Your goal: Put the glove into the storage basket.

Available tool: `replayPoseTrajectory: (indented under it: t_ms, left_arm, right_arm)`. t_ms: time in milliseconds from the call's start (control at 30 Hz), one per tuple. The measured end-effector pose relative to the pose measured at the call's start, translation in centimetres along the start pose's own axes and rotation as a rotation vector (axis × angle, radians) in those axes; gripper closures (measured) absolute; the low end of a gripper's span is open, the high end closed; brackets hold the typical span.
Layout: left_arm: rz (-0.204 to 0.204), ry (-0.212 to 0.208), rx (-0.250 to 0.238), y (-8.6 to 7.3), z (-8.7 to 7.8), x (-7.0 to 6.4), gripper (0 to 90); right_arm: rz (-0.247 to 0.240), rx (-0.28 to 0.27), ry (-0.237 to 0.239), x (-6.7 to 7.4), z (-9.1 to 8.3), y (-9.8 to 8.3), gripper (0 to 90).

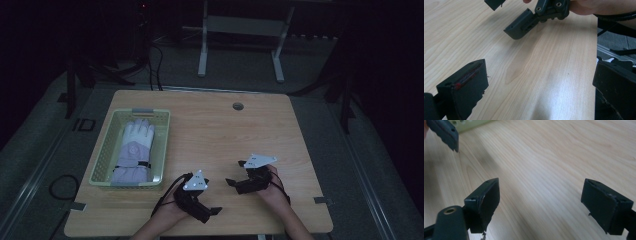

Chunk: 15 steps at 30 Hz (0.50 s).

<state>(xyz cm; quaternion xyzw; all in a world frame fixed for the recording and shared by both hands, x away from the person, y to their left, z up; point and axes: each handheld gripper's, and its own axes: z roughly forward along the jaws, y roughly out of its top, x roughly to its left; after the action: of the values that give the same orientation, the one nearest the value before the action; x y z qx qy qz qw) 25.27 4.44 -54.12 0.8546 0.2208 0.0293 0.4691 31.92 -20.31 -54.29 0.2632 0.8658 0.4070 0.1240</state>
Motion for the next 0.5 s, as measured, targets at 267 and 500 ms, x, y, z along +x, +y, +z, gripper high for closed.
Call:
replayPoseTrajectory:
  t_ms: [267,500]
  left_arm:
    - [0.022,-0.019,0.013,0.1,1.9,-0.3,0.1]
    - [0.062,-0.021,0.011,0.3,3.1,-1.0,0.0]
  right_arm:
    - [0.023,0.013,-0.022,-0.9,-1.1,-2.1,15.2]
    - [0.044,-0.013,-0.056,-1.4,-2.5,-3.5,14.2]
